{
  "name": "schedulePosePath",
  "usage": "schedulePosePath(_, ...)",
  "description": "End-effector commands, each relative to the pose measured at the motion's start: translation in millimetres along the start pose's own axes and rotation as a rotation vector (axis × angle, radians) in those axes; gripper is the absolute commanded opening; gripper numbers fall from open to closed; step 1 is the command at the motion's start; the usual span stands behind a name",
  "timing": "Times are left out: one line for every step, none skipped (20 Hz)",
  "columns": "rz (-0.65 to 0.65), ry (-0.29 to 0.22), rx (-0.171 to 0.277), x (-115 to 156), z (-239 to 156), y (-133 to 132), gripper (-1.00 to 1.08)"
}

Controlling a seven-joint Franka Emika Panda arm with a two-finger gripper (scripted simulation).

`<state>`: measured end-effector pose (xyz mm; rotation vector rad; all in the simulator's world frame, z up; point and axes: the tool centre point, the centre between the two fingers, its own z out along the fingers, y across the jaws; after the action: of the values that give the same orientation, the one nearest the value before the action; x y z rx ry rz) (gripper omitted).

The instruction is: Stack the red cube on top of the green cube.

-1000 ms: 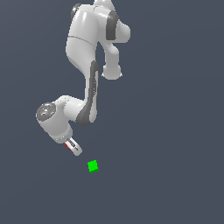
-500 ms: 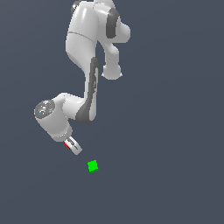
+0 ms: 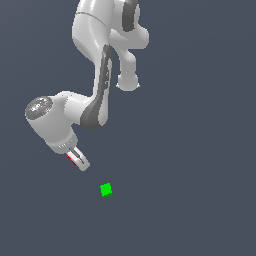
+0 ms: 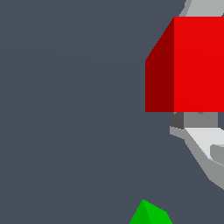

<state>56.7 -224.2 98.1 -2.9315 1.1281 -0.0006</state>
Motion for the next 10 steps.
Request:
schedulePosePath(0.0,-0.001,0.0,-0.2,-12.4,0.3,-1.0)
schedulePosePath(0.0,-0.001,0.0,0.0,-15.7,0.3,-1.0)
schedulePosePath(0.0,-0.001,0.0,0.2,-18.3,0.2,-1.0)
schedulePosePath(0.0,0.0,-0.001,0.4,-20.2,-0.1,-1.0)
schedulePosePath(0.0,0.0,-0.001,0.7,-21.4,-0.2,-1.0)
schedulePosePath(0.0,0.0,-0.001,1.1,-21.8,-0.3,-1.0)
schedulePosePath(0.0,0.0,-0.001,1.2,-21.9,-0.3,-1.0)
schedulePosePath(0.0,0.001,0.0,1.1,-21.0,-0.5,-1.0)
schedulePosePath(0.0,0.001,0.0,1.0,-20.9,-0.8,-1.0)
schedulePosePath(0.0,0.001,0.0,0.9,-20.5,-1.9,-1.0)
